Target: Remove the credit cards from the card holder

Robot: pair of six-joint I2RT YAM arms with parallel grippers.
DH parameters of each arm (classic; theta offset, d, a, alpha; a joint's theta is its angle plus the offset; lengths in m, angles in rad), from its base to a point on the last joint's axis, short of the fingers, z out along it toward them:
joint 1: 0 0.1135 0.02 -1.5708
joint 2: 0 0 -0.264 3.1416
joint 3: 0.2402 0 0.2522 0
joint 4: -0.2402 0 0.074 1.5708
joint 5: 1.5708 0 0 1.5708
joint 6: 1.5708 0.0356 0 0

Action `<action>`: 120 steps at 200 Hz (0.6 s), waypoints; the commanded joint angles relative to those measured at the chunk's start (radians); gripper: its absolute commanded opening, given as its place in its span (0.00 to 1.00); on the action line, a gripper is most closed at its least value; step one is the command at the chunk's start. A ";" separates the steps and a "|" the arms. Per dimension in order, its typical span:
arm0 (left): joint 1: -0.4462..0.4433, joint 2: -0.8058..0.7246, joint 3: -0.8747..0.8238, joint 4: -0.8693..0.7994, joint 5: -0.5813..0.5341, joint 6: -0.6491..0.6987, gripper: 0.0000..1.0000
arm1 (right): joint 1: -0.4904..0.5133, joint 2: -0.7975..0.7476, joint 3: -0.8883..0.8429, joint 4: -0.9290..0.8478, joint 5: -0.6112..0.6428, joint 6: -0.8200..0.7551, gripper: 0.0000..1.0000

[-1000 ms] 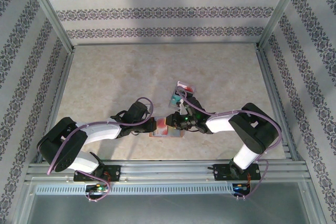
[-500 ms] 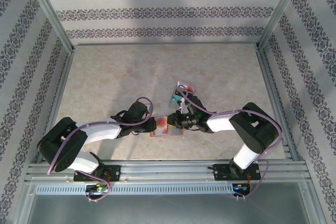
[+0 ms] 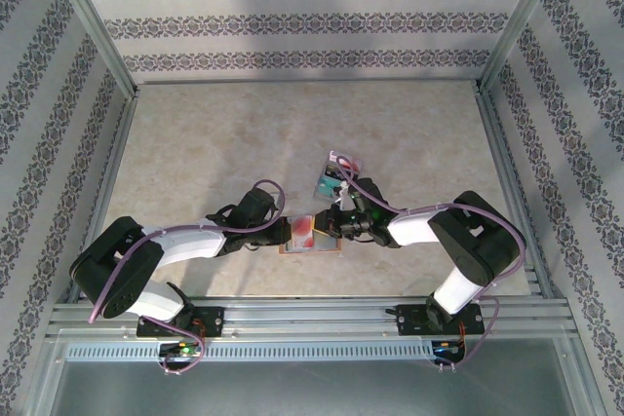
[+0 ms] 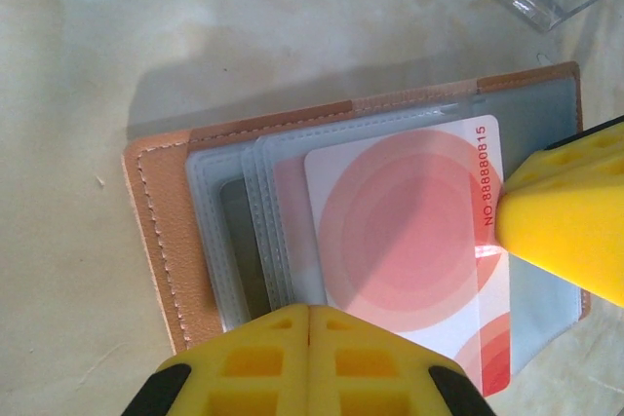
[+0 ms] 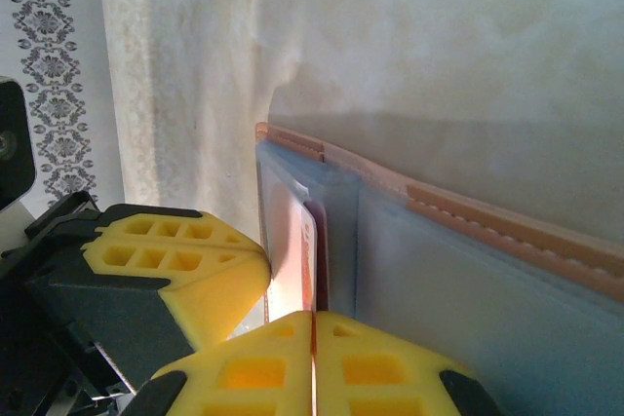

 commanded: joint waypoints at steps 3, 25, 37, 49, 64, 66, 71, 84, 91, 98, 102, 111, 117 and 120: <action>-0.015 0.019 -0.016 -0.053 -0.031 -0.013 0.00 | -0.010 -0.024 -0.012 0.039 -0.021 -0.018 0.08; -0.015 0.015 -0.012 -0.056 -0.027 -0.005 0.00 | -0.011 -0.024 -0.013 0.038 -0.021 -0.019 0.07; -0.015 0.006 -0.006 -0.061 -0.025 0.001 0.00 | -0.012 -0.025 -0.013 0.038 -0.019 -0.018 0.07; -0.015 -0.011 0.003 -0.068 -0.024 0.009 0.03 | -0.011 -0.027 -0.014 0.037 -0.018 -0.016 0.07; -0.015 -0.042 0.022 -0.090 -0.034 0.018 0.06 | -0.010 -0.030 -0.017 0.035 -0.017 -0.017 0.06; -0.015 -0.047 0.024 -0.094 -0.035 0.020 0.06 | -0.011 -0.031 -0.017 0.035 -0.016 -0.017 0.06; -0.015 -0.057 0.033 -0.102 -0.040 0.024 0.07 | -0.012 -0.032 -0.019 0.034 -0.015 -0.017 0.06; -0.015 -0.089 0.053 -0.121 -0.047 0.034 0.08 | -0.011 -0.032 -0.020 0.032 -0.014 -0.017 0.06; -0.015 -0.102 0.063 -0.127 -0.046 0.038 0.08 | -0.011 -0.032 -0.021 0.032 -0.015 -0.017 0.06; -0.015 -0.115 0.072 -0.132 -0.045 0.042 0.08 | -0.011 -0.032 -0.021 0.032 -0.015 -0.017 0.06; -0.015 -0.122 0.076 -0.133 -0.044 0.043 0.08 | -0.012 -0.032 -0.020 0.032 -0.015 -0.017 0.05; -0.015 -0.129 0.084 -0.134 -0.041 0.048 0.08 | -0.011 -0.032 -0.020 0.032 -0.015 -0.017 0.05; -0.015 -0.129 0.089 -0.132 -0.035 0.052 0.08 | -0.010 -0.031 -0.020 0.032 -0.014 -0.017 0.05; -0.015 -0.127 0.091 -0.131 -0.032 0.055 0.08 | -0.010 -0.032 -0.021 0.033 -0.014 -0.017 0.05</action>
